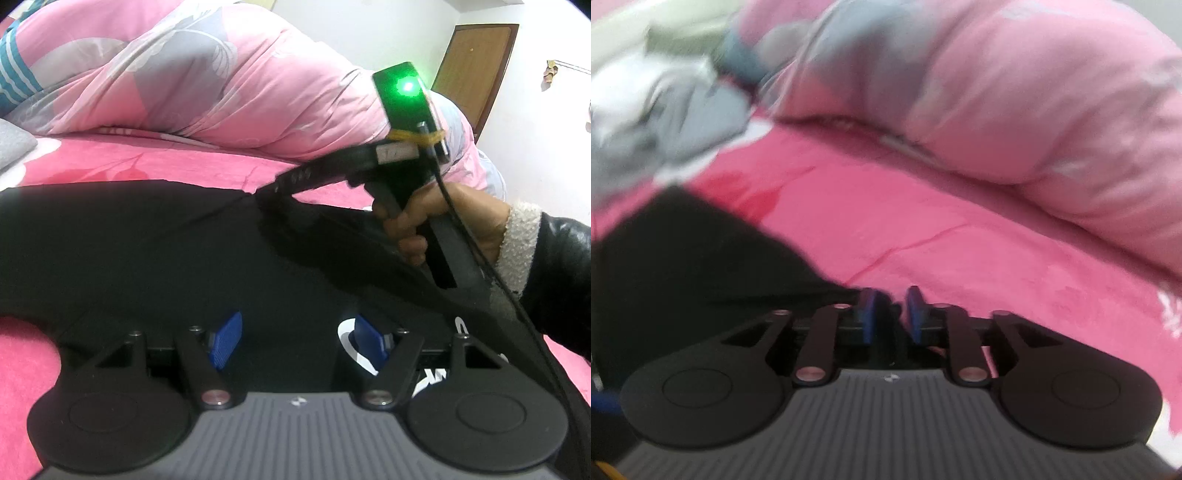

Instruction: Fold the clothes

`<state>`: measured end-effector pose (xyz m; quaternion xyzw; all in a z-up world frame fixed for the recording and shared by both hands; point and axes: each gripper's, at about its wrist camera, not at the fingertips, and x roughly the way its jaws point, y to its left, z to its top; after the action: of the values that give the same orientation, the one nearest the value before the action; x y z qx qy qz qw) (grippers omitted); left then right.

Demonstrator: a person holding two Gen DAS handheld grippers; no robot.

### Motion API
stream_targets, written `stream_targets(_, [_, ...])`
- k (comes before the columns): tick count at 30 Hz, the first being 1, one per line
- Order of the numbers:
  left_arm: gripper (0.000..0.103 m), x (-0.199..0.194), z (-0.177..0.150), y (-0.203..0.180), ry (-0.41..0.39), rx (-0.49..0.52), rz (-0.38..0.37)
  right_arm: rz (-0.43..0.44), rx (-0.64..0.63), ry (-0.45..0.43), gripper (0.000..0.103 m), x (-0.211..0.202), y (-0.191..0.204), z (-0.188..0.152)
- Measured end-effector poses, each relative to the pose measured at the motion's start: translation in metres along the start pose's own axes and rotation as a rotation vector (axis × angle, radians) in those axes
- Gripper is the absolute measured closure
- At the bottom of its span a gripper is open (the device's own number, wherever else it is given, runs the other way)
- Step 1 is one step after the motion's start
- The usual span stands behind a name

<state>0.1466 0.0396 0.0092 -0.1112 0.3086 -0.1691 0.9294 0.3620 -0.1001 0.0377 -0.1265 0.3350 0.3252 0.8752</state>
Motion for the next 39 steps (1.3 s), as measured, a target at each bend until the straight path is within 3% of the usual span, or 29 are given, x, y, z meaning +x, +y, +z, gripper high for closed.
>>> stream_targets(4, [0.034, 0.000, 0.000, 0.001, 0.001, 0.000, -0.002, -0.128, 0.190, -0.090, 0.063, -0.030, -0.042, 0.005])
stream_targets(8, [0.034, 0.001, 0.000, 0.002, 0.001, -0.001, -0.003, -0.222, 0.309, -0.163, 0.063, -0.092, -0.088, -0.009])
stream_targets(10, [0.034, 0.001, 0.000, 0.001, 0.002, -0.001, -0.003, -0.256, 0.355, -0.170, 0.063, -0.125, -0.108, -0.024])
stream_targets(13, [0.034, 0.001, 0.000, 0.001, 0.003, 0.000, -0.003, -0.261, 0.368, -0.095, 0.063, -0.152, -0.121, -0.048])
stream_targets(18, [0.034, 0.001, 0.000, 0.001, 0.003, -0.001, -0.005, -0.187, 0.341, 0.048, 0.068, -0.139, -0.097, -0.063])
stream_targets(23, [0.034, 0.001, 0.000, 0.002, 0.003, -0.003, -0.009, -0.134, 0.309, 0.192, 0.079, -0.076, -0.082, -0.061])
stream_targets(31, [0.034, 0.000, 0.000, 0.003, 0.003, -0.011, -0.016, -0.326, 0.514, 0.002, 0.080, -0.068, -0.132, -0.049])
stream_targets(32, [0.034, 0.000, 0.000, 0.003, 0.003, -0.010, -0.016, -0.319, 0.527, -0.026, 0.079, -0.080, -0.134, -0.051])
stream_targets(35, [0.034, 0.000, 0.000, 0.002, 0.003, -0.010, -0.015, -0.309, 0.473, -0.068, 0.075, -0.119, -0.134, -0.061])
stream_targets(39, [0.034, 0.000, 0.000, 0.002, 0.005, -0.009, -0.015, -0.269, 0.358, 0.019, 0.060, -0.135, -0.135, -0.076])
